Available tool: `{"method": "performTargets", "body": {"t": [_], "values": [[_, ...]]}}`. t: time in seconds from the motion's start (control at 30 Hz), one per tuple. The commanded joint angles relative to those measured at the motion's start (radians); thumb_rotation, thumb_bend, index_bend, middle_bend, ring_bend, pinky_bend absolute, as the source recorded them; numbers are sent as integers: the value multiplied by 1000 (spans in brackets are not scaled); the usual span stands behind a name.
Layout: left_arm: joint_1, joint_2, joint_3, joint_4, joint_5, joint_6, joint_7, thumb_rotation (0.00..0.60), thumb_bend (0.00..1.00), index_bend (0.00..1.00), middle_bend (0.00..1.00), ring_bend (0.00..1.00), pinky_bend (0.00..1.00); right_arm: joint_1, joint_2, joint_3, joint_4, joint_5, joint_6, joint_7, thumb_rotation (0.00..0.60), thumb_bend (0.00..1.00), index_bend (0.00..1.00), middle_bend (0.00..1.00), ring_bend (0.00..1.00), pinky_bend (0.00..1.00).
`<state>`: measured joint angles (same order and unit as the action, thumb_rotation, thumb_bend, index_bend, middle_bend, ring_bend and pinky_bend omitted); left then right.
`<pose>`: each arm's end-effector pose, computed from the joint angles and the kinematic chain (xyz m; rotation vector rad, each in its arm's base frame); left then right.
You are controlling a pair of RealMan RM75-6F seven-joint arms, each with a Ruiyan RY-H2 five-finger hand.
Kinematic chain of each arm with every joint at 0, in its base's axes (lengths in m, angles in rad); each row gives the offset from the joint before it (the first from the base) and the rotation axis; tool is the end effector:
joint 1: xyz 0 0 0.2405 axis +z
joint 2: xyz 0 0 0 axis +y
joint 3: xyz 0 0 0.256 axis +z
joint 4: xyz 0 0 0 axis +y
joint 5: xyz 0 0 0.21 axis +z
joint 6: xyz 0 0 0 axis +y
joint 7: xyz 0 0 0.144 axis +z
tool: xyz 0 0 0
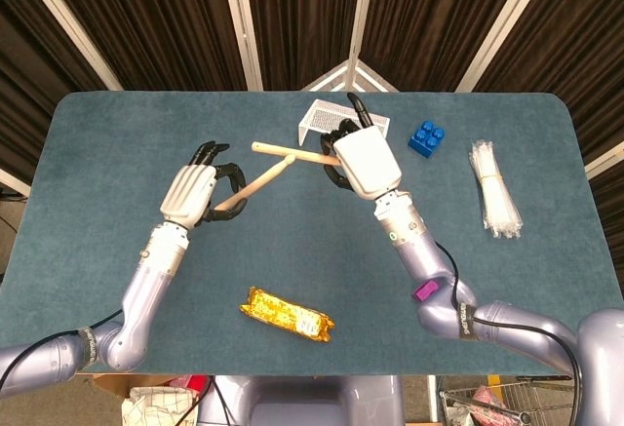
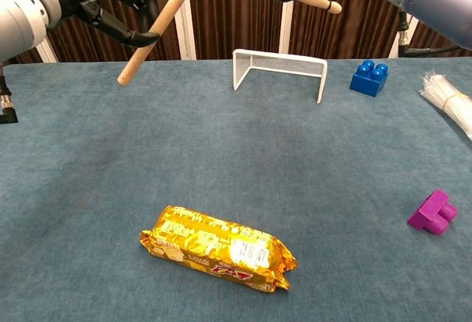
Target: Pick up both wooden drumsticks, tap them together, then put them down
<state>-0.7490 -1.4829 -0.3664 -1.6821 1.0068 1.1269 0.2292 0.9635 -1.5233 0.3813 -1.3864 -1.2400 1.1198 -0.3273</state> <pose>-0.0916 0.3612 0.0472 -1.5367 -1.1288 -1.3181 -0.0303 -0.4128 0.0611 1.6875 -0.4971 1.3293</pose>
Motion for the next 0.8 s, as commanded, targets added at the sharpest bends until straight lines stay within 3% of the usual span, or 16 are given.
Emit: {"method": "performTargets", "body": {"t": [0.03,0.8], "values": [[-9,-5,-4,0,-13,-2,12,600,495,601,576,116,32,1,1,-3,-5,-5,1,-2,600,567,793,645,400,11],[-89,-37,-44,-44,-114,36,138,600,495,612,588,116,32,3,8,-10,-28,-8,3,1,600,583,796,645,400,10]]}}
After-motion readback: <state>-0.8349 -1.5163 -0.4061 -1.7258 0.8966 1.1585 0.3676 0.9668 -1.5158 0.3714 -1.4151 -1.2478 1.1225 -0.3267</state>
